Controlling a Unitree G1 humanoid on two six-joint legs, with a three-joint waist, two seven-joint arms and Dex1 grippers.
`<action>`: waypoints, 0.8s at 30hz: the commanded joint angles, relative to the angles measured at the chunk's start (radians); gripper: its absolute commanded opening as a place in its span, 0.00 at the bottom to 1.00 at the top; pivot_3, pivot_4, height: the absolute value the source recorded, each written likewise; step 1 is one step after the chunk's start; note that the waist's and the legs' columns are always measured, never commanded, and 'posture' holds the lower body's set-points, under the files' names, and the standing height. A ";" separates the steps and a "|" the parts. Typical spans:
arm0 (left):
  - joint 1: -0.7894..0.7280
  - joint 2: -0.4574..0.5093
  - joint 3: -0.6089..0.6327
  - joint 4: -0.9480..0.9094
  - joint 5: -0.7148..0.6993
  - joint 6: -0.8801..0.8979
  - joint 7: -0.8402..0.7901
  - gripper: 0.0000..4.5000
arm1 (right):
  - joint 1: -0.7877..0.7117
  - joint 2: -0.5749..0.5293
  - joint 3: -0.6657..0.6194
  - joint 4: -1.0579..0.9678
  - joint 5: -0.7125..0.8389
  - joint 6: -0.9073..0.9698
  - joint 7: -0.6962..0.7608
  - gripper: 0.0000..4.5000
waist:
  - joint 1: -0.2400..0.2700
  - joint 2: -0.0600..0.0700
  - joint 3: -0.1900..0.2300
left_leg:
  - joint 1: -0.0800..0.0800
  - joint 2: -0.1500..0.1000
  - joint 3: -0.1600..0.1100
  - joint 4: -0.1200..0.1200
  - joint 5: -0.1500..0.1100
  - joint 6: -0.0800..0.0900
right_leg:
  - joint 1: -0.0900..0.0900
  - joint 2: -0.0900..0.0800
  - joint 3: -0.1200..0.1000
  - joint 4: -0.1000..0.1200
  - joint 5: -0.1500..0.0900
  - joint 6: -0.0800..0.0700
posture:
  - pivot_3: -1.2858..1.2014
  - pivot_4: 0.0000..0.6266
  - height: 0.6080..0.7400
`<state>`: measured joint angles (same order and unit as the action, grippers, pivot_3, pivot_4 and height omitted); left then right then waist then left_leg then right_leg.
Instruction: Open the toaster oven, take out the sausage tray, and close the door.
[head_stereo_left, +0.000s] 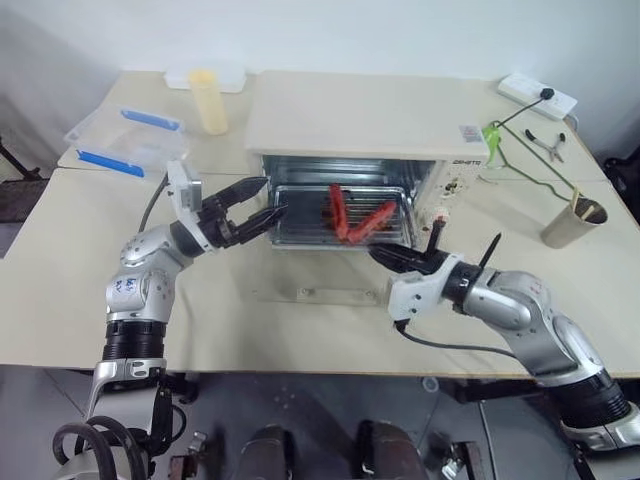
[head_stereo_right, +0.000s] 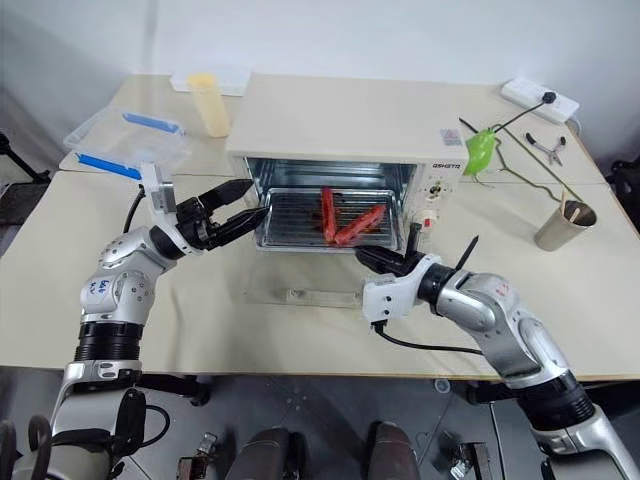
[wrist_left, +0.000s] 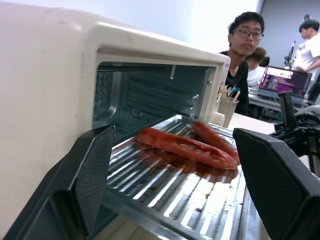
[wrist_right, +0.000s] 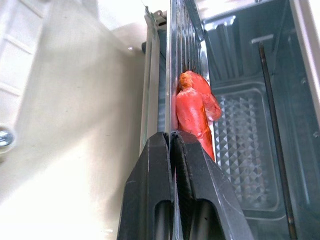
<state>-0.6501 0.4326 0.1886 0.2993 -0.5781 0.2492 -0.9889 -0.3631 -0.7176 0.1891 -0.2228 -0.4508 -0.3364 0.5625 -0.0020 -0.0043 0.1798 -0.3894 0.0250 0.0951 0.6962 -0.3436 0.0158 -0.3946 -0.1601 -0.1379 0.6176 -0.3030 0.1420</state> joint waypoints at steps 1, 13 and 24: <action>0.019 0.017 0.015 0.015 0.014 -0.012 -0.002 0.90 | 0.017 -0.026 -0.062 -0.073 0.024 -0.089 -0.043 0.01 | 0.001 0.000 0.000 | 0.000 0.000 0.000 0.000 0.000 0.000 | 0.000 0.000 0.000 0.000 0.000 0.000 | 0.52 0.24 1.00; 0.138 0.105 0.090 -0.210 -0.186 0.360 0.062 0.90 | 0.118 -0.035 -0.097 -0.111 0.022 -0.183 -0.062 0.01 | 0.000 0.000 0.000 | 0.001 0.001 -0.002 0.000 0.000 0.000 | 0.000 0.000 0.002 0.000 0.000 0.000 | 0.52 0.24 1.00; 0.082 0.203 0.166 -0.275 -0.460 1.007 0.335 0.90 | 0.086 -0.022 -0.063 -0.107 0.070 -0.183 -0.011 0.01 | 0.002 0.000 0.000 | 0.002 0.003 -0.005 0.001 0.000 0.000 | 0.001 0.000 0.004 0.001 0.000 0.000 | 0.52 0.24 1.00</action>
<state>-0.5434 0.6410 0.3113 0.0238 -0.9949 1.2272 -0.6938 -0.2634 -0.7449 0.1325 -0.2875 -0.4097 -0.5031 0.5526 0.0002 -0.0047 0.1800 -0.3870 0.0283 0.0897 0.6972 -0.3438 0.0158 -0.3938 -0.1599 -0.1338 0.6185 -0.3030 0.1420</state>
